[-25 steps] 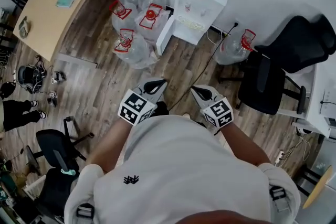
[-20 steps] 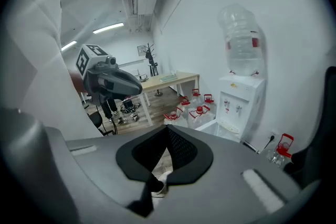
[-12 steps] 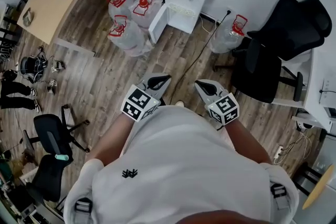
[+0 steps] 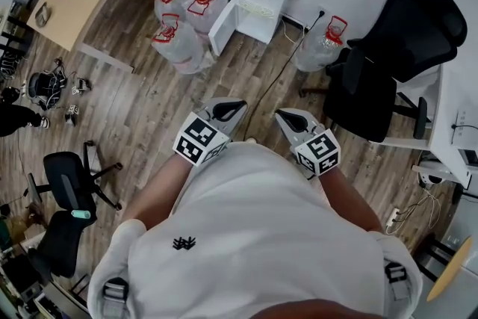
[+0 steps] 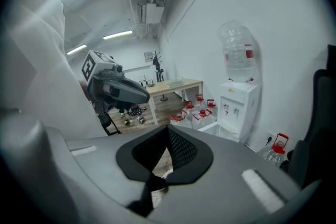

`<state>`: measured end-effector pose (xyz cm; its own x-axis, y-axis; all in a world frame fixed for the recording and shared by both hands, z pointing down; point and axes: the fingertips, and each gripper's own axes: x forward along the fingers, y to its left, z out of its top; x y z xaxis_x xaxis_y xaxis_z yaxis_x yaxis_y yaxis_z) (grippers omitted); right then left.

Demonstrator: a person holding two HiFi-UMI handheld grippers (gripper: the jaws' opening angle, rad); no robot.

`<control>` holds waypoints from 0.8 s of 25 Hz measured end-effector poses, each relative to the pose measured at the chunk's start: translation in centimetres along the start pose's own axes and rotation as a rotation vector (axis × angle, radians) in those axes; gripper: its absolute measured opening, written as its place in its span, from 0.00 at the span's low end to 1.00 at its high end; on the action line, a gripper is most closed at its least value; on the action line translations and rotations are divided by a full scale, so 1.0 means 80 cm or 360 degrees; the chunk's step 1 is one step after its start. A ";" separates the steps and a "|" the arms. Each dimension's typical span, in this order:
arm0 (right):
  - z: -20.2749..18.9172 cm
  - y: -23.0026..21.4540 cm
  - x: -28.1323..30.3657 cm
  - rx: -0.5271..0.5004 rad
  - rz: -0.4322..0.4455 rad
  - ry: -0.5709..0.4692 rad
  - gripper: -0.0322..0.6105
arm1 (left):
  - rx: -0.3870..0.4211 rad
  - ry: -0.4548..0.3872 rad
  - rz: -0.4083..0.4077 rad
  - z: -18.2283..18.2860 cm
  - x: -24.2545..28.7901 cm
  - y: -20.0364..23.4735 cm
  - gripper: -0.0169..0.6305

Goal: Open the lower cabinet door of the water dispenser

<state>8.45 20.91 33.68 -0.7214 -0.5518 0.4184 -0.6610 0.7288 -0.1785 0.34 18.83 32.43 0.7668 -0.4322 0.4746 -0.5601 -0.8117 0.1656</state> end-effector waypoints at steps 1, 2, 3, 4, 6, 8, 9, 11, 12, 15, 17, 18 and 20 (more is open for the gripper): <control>0.001 0.001 -0.002 -0.0004 0.0000 -0.0006 0.05 | -0.0006 -0.0006 0.0001 0.001 -0.001 -0.002 0.11; 0.001 0.003 -0.003 -0.0009 0.0000 -0.0013 0.05 | -0.0015 -0.0011 0.0000 0.001 -0.002 -0.004 0.11; 0.003 0.005 -0.005 -0.0012 -0.0001 -0.0019 0.05 | -0.0025 -0.0013 -0.0002 0.001 -0.004 -0.005 0.11; 0.004 0.008 -0.006 -0.0012 -0.0002 -0.0026 0.05 | -0.0034 -0.0013 -0.0004 0.001 -0.007 -0.008 0.11; 0.006 0.013 -0.009 -0.0005 -0.0003 -0.0042 0.05 | -0.0039 -0.0008 -0.0005 -0.001 -0.012 -0.013 0.11; 0.004 0.017 -0.011 0.0001 -0.0001 -0.0052 0.05 | -0.0034 -0.0001 -0.0005 -0.003 -0.013 -0.018 0.11; 0.002 0.018 -0.013 0.0001 0.0002 -0.0052 0.05 | -0.0030 0.0002 -0.0005 -0.004 -0.012 -0.020 0.11; 0.000 0.018 -0.014 -0.0003 0.0005 -0.0052 0.05 | -0.0025 0.0001 0.0000 -0.003 -0.012 -0.021 0.11; 0.000 0.019 -0.015 -0.0007 0.0005 -0.0052 0.05 | -0.0027 -0.0003 0.0005 -0.001 -0.012 -0.020 0.11; -0.005 0.022 -0.019 0.0002 0.0007 -0.0048 0.05 | -0.0040 -0.0009 0.0024 -0.002 -0.017 -0.020 0.11; -0.007 0.025 -0.020 0.0004 0.0011 -0.0044 0.05 | -0.0043 -0.0001 0.0030 -0.006 -0.018 -0.019 0.11; -0.009 0.027 -0.020 -0.0003 0.0015 -0.0040 0.05 | -0.0045 0.0002 0.0033 -0.008 -0.019 -0.019 0.11; -0.012 0.031 -0.021 -0.0023 0.0018 -0.0029 0.05 | -0.0059 0.0002 0.0052 -0.013 -0.022 -0.017 0.11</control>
<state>8.23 24.05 33.40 -0.7324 -0.5508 0.4003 -0.6500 0.7406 -0.1702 -0.58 21.13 32.30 0.7476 -0.4579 0.4811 -0.5961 -0.7820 0.1819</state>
